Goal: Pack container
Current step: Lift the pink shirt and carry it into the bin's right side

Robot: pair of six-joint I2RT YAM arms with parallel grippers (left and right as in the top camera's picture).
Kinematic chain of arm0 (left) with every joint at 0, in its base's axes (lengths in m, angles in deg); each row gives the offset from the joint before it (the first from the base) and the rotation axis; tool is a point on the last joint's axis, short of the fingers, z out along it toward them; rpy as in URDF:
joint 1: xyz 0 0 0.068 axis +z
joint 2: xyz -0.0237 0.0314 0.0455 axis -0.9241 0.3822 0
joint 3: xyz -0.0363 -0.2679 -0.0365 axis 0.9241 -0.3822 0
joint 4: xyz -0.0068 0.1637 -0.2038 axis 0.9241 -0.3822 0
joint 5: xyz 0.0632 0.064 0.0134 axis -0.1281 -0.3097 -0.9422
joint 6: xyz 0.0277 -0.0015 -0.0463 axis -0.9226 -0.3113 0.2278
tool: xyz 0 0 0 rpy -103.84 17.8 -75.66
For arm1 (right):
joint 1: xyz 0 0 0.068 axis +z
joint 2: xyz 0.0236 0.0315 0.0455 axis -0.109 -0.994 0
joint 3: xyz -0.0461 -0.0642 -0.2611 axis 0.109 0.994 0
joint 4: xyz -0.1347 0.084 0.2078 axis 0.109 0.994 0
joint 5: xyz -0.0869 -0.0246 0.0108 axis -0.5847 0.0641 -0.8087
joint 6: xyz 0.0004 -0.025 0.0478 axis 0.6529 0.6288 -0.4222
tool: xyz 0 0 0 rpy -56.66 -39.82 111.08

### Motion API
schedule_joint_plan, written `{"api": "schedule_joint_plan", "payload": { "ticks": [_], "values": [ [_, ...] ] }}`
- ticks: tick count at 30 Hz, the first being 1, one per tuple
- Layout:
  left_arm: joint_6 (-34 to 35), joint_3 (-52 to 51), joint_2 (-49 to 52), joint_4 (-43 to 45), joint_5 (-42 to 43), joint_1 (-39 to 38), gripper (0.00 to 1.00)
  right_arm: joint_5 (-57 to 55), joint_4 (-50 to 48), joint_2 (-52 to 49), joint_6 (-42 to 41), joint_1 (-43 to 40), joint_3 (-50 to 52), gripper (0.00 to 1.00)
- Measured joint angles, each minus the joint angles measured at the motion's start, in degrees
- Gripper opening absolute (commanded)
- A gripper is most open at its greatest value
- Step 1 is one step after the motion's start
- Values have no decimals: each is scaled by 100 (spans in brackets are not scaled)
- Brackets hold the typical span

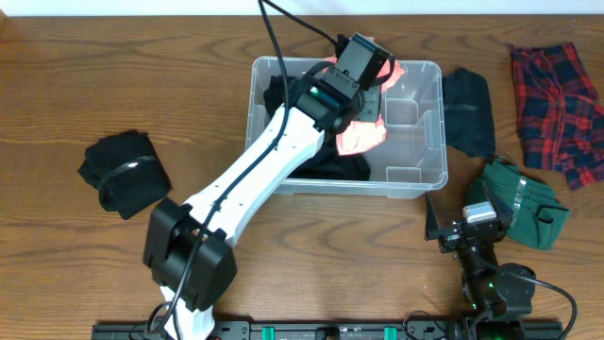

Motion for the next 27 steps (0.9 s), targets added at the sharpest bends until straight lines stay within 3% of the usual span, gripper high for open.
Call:
{"api": "schedule_joint_plan", "payload": {
  "ticks": [6, 27],
  "values": [
    [-26, 0, 79, 603, 0, 2, 6, 0, 0, 0, 0, 0, 0, 99],
    [-205, 2, 872, 601, -2, -420, 7, 0, 0, 0, 0, 0, 0, 99]
  ]
}}
